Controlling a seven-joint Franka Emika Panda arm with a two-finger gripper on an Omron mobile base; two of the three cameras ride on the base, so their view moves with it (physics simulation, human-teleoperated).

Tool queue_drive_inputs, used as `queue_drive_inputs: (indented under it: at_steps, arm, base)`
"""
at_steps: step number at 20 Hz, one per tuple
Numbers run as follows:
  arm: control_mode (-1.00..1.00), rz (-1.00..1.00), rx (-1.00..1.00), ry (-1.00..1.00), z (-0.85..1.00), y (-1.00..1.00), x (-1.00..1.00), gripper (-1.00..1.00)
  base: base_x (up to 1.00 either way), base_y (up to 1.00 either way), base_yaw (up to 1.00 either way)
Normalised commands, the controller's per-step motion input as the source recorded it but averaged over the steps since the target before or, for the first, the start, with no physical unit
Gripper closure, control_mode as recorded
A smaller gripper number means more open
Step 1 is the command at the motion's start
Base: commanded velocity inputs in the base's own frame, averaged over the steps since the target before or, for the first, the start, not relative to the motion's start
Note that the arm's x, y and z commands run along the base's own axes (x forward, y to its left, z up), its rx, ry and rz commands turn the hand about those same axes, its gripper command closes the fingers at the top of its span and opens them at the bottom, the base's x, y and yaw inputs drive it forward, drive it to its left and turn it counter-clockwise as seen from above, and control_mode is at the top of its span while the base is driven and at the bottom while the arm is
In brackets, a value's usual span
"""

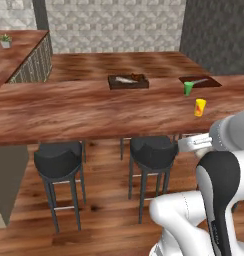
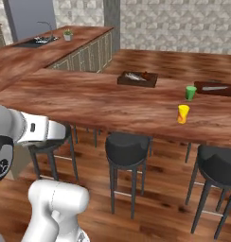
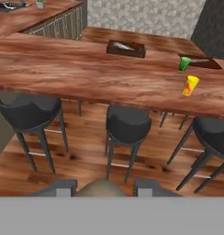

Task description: Gather the corn and mushroom from the fridge and place them on a tray on the dining counter. Then gather the chicken drumstick and fish from the fridge and place them on the other tray.

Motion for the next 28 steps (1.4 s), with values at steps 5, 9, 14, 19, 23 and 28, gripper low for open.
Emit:
queue_drive_inputs:
  at_steps: [5, 9, 14, 19, 23, 28]
  arm:
    - [1.0, 0.0, 0.0, 0.0, 0.0, 0.0, 0.0, 1.0]
    - [1.0, 0.0, 0.0, 0.0, 0.0, 0.0, 0.0, 1.0]
    - [1.0, 0.0, 0.0, 0.0, 0.0, 0.0, 0.0, 1.0]
    - [1.0, 0.0, 0.0, 0.0, 0.0, 0.0, 0.0, 1.0]
    - [1.0, 0.0, 0.0, 0.0, 0.0, 0.0, 0.0, 1.0]
    - [1.0, 0.0, 0.0, 0.0, 0.0, 0.0, 0.0, 1.0]
  base:
    - [0.0, -0.93, -0.01]
    - [-0.01, -0.91, -0.02]
    - [0.0, -0.94, -0.01]
    - [0.0, -0.95, -0.01]
    - [0.0, -1.0, -0.01]
    - [0.0, -1.0, -0.01]
